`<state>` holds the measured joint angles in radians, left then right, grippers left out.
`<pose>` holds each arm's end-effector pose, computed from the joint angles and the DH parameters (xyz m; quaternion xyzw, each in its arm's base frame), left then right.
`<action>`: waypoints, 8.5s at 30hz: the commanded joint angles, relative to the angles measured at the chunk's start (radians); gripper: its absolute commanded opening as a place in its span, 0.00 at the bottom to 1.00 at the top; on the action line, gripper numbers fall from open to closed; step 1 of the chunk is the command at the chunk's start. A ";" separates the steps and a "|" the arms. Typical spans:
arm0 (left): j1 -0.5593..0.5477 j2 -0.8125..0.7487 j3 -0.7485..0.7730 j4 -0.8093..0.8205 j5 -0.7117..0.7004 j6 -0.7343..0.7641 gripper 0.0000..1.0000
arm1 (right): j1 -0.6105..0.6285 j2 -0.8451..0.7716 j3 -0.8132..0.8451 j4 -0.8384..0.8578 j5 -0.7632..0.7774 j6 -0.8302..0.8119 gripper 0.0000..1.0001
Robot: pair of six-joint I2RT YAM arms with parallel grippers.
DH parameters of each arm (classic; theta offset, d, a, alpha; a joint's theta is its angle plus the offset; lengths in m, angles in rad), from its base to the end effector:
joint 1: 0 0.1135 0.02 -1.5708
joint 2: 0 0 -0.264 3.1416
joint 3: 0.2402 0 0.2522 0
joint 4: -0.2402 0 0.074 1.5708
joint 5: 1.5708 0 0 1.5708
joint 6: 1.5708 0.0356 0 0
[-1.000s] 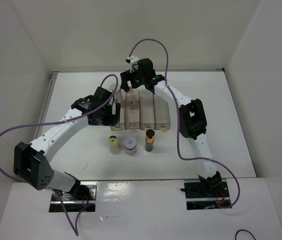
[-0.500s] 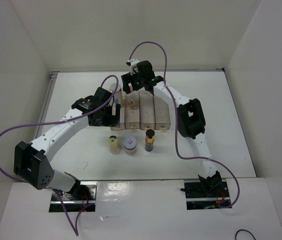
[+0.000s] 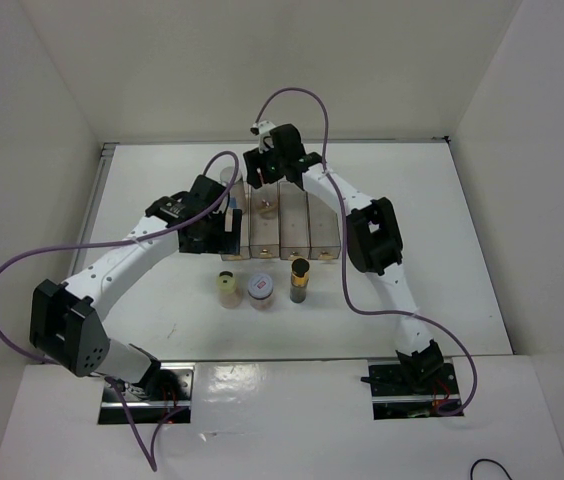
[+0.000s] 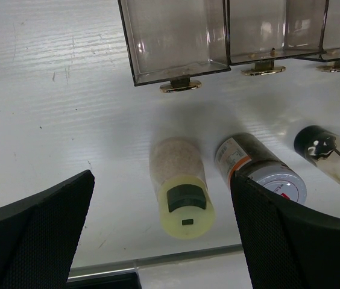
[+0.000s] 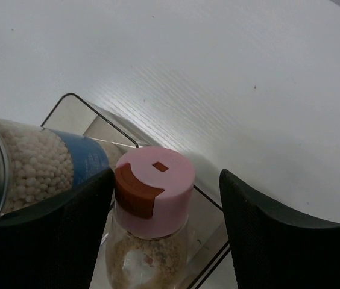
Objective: Organize the condiment bottles
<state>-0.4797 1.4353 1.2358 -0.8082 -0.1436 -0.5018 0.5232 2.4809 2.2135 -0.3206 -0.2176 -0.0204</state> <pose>0.2637 -0.1315 0.2930 -0.0305 0.9579 -0.0698 0.2769 0.4908 0.2920 0.2083 -0.2847 0.8305 0.2094 0.4305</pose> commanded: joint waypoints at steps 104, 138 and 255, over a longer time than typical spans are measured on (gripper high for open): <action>0.006 -0.090 -0.090 0.066 0.091 0.003 1.00 | 0.159 -0.714 -0.988 0.801 0.624 0.103 0.99; -0.109 -0.015 -0.139 0.007 0.058 -0.007 1.00 | -0.198 -0.856 -1.109 0.146 0.693 0.603 0.62; -0.109 0.407 0.449 0.073 -0.137 0.062 0.38 | -0.204 -1.027 -1.078 0.124 0.518 0.527 0.99</action>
<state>-0.5961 1.8263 1.6646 -0.7818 -0.2993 -0.4480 0.3264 1.4811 1.1378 -0.2253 0.3157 0.5148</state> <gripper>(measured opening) 0.584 0.985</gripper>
